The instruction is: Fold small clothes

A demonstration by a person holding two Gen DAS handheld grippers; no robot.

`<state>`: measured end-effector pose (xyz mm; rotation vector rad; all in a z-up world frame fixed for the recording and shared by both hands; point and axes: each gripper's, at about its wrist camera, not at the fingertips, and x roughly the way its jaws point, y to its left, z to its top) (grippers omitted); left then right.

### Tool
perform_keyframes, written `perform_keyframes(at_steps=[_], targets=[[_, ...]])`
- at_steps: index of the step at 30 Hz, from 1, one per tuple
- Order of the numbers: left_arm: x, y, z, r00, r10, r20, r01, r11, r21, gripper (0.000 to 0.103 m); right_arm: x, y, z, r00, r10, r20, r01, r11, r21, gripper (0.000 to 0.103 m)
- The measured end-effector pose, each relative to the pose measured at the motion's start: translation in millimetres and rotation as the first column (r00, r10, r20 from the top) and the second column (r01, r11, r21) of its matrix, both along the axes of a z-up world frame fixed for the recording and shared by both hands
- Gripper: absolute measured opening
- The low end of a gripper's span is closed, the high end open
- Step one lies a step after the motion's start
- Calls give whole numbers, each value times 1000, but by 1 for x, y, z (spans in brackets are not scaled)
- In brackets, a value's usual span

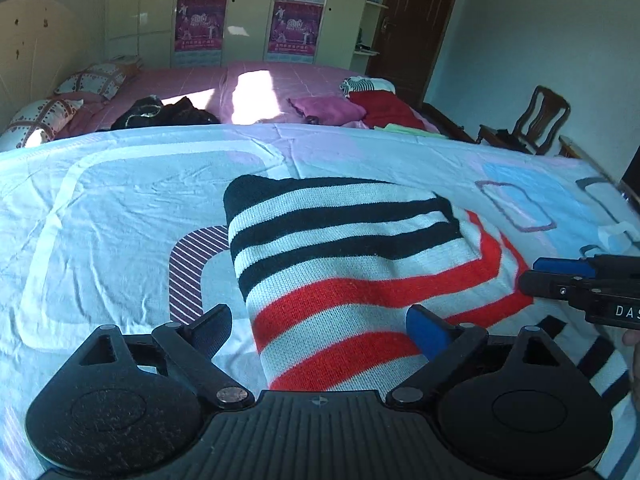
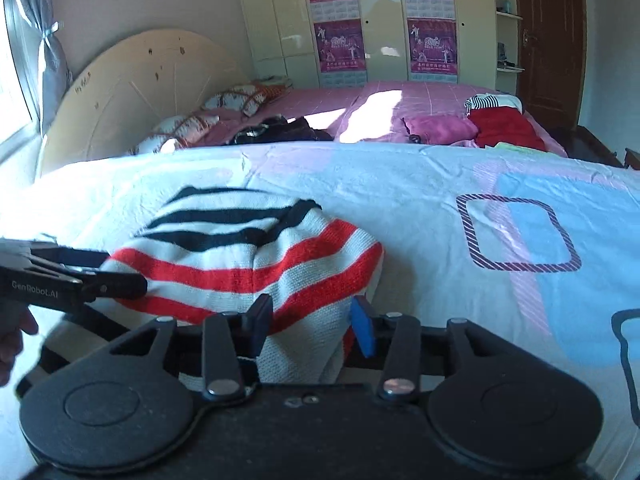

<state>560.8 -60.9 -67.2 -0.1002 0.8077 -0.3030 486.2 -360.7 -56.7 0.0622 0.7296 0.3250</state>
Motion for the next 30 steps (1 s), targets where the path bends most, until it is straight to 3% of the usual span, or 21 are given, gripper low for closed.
perform_keyframes(at_steps=[2, 4, 7, 9, 10, 16, 21, 27, 29, 30], targets=[[-11, 15, 0, 1000, -3, -12, 2, 996, -84, 93, -11, -27, 5, 999, -29, -33, 33, 991, 130, 49], [-17, 32, -6, 999, -12, -48, 2, 980, -201, 93, -17, -57, 0, 994, -48, -98, 72, 962, 265, 62], [-19, 56, -26, 990, -28, -141, -29, 922, -385, 93, -14, -90, -22, 967, 1, -254, 120, 880, 461, 66], [-17, 62, -39, 979, -56, -198, -42, 890, -454, 93, -11, -100, -38, 946, 55, -321, 138, 824, 549, 66], [-15, 62, -47, 971, -71, -226, -47, 877, -478, 93, -10, -99, -44, 939, 76, -335, 135, 815, 563, 67], [-7, 57, -57, 971, -90, -221, -43, 846, -532, 93, 13, -86, -65, 918, 164, -361, 102, 783, 613, 68], [7, 38, -49, 971, -117, -208, 4, 879, -477, 87, 34, -70, -66, 916, 217, -338, 40, 787, 615, 65], [17, 36, -54, 975, -113, -191, 1, 862, -507, 87, 46, -64, -66, 912, 253, -324, -7, 797, 604, 61], [17, 29, -51, 977, -113, -181, 16, 885, -465, 84, 46, -61, -63, 913, 251, -321, -18, 812, 583, 61], [16, 25, -49, 979, -108, -171, 25, 904, -428, 76, 45, -58, -62, 918, 243, -314, -25, 824, 566, 58]])
